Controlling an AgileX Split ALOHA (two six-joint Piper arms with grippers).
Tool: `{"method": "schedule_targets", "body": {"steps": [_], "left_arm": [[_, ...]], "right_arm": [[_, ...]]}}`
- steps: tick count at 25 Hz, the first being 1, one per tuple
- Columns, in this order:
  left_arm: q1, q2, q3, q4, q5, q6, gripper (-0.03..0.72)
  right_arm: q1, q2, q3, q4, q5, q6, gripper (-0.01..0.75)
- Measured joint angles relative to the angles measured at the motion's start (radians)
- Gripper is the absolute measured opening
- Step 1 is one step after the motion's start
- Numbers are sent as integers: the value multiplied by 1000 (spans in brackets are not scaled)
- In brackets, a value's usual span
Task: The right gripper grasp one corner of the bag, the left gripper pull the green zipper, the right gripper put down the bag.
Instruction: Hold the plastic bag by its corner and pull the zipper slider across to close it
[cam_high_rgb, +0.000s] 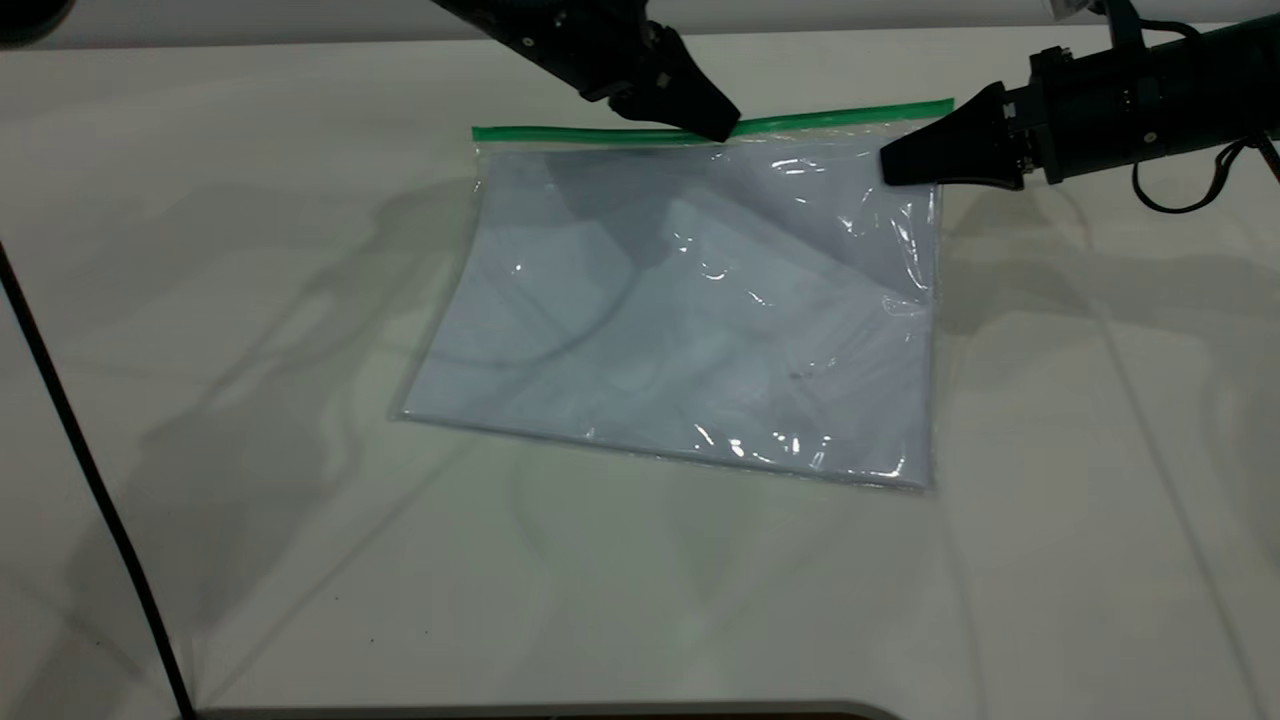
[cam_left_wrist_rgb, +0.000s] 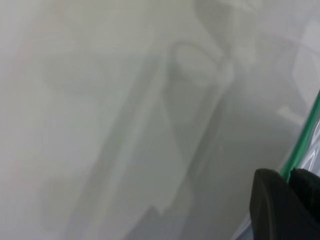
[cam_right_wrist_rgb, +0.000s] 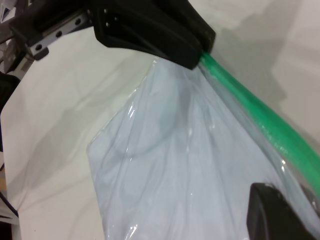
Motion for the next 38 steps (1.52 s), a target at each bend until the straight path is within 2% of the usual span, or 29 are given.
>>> {"method": "schedule_targets", "body": {"steps": [10,22,38], "left_arm": [[89,6,0,13,22,0,68],[182,7,0,32,22,16,71],[197,7,0,34,22,20,91]], "right_arm": [[-45,0,0,-9,-6,-1,36],[-54,0,0,-11,-40,-1,36],[-56,0,0,-15,-49,-1,36]]}}
